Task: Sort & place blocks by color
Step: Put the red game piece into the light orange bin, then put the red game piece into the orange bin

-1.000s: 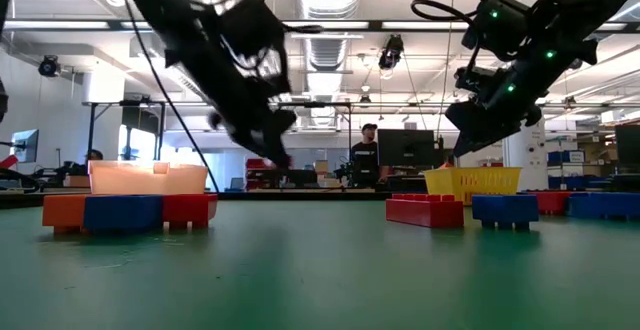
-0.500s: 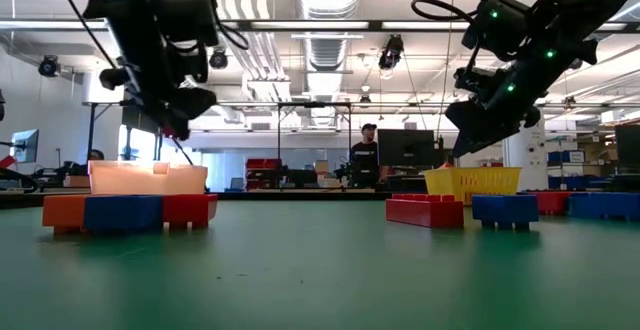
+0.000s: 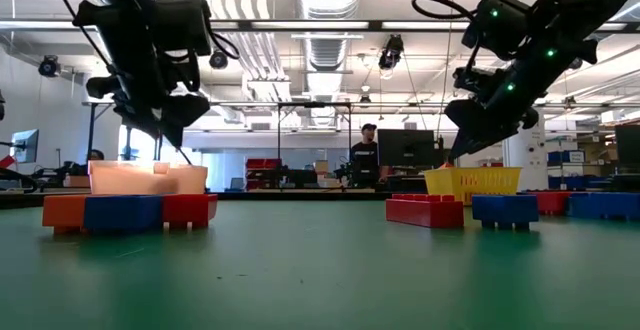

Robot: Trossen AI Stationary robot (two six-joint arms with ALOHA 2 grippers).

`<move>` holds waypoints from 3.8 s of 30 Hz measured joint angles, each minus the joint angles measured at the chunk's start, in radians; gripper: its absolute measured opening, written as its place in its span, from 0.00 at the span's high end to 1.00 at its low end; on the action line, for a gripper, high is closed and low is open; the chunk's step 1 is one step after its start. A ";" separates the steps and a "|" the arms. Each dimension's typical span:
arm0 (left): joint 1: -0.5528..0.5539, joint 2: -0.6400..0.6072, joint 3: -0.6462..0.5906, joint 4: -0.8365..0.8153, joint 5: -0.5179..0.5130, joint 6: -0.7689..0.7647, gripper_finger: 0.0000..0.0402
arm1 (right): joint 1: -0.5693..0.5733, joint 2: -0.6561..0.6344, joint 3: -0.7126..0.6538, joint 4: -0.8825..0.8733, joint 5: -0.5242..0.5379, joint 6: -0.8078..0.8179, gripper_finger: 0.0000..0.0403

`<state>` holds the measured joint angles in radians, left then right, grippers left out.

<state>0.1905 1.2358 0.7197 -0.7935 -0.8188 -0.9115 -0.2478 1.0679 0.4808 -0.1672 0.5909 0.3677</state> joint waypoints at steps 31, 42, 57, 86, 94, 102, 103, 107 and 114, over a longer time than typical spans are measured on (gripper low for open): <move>-0.410 -0.052 0.092 0.503 0.005 0.507 0.37 | 0.609 0.372 0.567 -0.465 -0.223 0.590 0.49; -0.453 -0.104 0.087 0.501 0.002 0.505 0.37 | 0.634 0.715 0.873 -0.729 -0.232 0.653 0.31; -0.455 -0.107 0.079 0.502 0.002 0.506 0.37 | 0.634 0.866 0.959 -0.741 -0.272 0.669 0.28; -0.695 0.134 0.056 1.098 0.111 0.832 0.37 | 0.765 0.497 0.593 -0.033 0.036 -0.043 0.69; -0.728 0.329 0.058 1.504 0.166 0.936 0.37 | 0.761 0.367 0.295 0.624 -0.081 -0.335 0.69; -0.700 0.483 0.066 1.840 0.204 0.968 0.37 | 0.760 0.360 0.251 0.734 -0.103 -0.411 0.69; -0.698 0.500 0.067 1.873 0.215 0.972 0.37 | 0.760 0.361 0.251 0.734 -0.103 -0.413 0.69; -0.688 0.551 0.096 1.953 0.253 0.996 0.37 | 0.760 0.361 0.251 0.734 -0.103 -0.416 0.69; -0.678 0.607 0.156 1.989 0.259 1.053 0.39 | 0.760 0.361 0.251 0.733 -0.103 -0.421 0.69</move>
<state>-0.4877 1.8423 0.8752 1.1954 -0.5598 0.1412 0.5121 1.4292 0.7322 0.5663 0.4882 -0.0532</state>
